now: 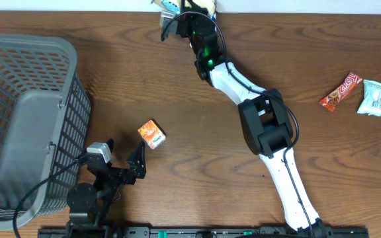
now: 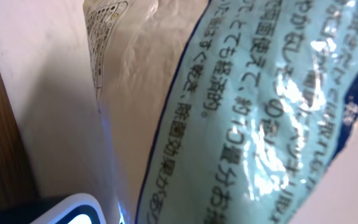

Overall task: Scan the item barcode
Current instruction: 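Carry the chip bag to the far right and release it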

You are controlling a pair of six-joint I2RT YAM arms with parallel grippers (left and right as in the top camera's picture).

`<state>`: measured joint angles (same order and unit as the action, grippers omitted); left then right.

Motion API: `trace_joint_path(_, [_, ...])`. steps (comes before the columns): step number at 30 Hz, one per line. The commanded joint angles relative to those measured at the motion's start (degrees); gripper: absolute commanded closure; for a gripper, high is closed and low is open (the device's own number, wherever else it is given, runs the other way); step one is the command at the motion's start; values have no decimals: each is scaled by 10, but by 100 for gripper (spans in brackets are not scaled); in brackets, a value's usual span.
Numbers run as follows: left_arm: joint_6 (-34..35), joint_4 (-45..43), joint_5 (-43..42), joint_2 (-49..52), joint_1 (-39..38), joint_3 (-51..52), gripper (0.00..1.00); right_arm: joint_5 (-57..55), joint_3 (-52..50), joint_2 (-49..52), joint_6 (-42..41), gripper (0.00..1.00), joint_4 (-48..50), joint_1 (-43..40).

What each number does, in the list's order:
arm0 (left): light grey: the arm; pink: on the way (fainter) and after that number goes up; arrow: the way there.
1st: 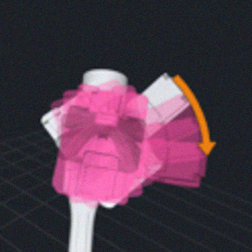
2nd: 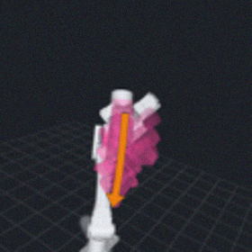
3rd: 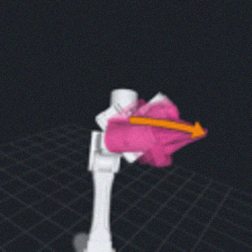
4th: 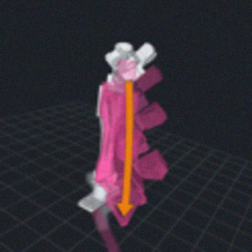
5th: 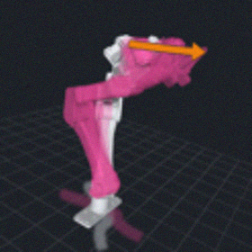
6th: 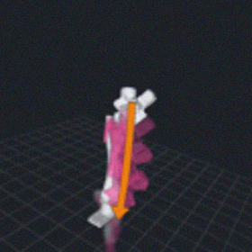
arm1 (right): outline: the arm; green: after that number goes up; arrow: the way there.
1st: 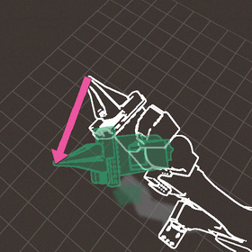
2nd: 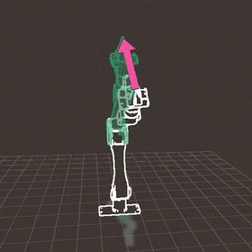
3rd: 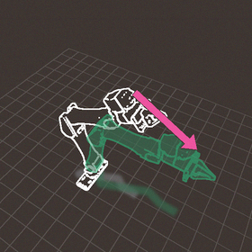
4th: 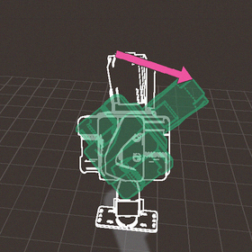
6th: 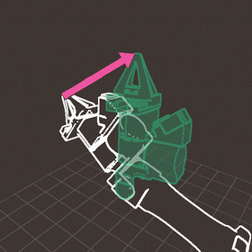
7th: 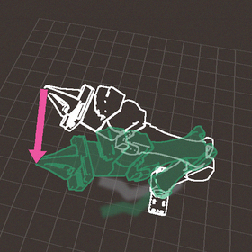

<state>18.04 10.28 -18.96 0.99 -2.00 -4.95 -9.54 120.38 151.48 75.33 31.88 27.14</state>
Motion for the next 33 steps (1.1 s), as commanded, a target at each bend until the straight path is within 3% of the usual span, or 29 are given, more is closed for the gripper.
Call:
trace_joint_path(1, [3, 4, 4, 0, -1, 8, 2, -48, 16, -12, -14, 99, -10, -6])
trace_joint_path(6, [3, 4, 4, 0, -1, 8, 2, -169, 15, -90, -32, 99, -123, -28])
trace_joint_path(11, [3, 4, 3, 0, -1, 8, 2, -293, 16, -183, -193, 99, -325, -96])
trace_joint_path(19, [3, 4, 4, 0, -1, 8, 2, -267, 12, -178, -426, 99, -634, -255])
trace_joint_path(28, [3, 4, 3, 0, -1, 8, 2, -268, 12, -119, -624, 97, -739, -434])
trace_joint_path(29, [3, 4, 4, 0, -1, 8, 2, -268, 12, -120, -642, 94, -748, -448])
trace_joint_path(30, [3, 4, 3, 0, -1, 8, 2, -267, 13, -124, -653, 83, -755, -458])
trace_joint_path(32, [3, 4, 4, 0, -1, 8, 2, -267, 13, -133, -663, 30, -772, -470])
trace_joint_path(33, [3, 4, 4, 0, -1, 8, 2, -266, 13, -139, -668, 13, -780, -473])
